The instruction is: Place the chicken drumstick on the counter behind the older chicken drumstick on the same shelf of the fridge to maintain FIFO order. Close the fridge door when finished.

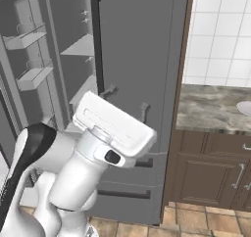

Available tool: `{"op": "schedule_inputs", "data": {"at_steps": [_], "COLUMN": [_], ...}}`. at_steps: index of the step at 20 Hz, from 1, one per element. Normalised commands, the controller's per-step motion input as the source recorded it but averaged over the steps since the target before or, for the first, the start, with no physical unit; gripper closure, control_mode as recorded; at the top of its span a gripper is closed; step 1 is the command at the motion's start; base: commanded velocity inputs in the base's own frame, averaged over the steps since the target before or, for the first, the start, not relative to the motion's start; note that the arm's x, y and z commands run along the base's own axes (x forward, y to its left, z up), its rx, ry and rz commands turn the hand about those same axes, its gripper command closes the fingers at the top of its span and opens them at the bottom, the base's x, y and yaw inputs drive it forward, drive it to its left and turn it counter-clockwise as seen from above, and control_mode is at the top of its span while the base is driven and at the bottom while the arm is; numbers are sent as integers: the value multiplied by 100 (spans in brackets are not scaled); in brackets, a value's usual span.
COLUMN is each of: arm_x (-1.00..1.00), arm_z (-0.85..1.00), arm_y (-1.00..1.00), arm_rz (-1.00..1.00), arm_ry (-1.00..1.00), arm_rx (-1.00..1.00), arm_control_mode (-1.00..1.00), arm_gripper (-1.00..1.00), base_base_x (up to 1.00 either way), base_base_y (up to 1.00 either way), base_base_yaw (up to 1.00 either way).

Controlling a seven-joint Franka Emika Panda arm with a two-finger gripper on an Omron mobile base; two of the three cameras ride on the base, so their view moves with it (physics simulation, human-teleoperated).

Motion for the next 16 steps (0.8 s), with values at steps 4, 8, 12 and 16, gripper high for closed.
{"op": "schedule_inputs", "data": {"at_steps": [4,8,12,16], "arm_x": [-95,-39,0,0], "arm_z": [-34,-89,-98,-91], "arm_y": [14,87,100,95], "arm_rz": [-26,-21,-16,-12], "arm_ry": [-33,2,22,24], "arm_rx": [-79,-82,-74,-57], "arm_control_mode": [-100,-100,-100,-100], "arm_gripper": [-100,-100,-100,-100], "base_base_x": [0,0,0,0], "base_base_y": [0,0,0,0], "base_base_yaw": [0,0,0,0]}}
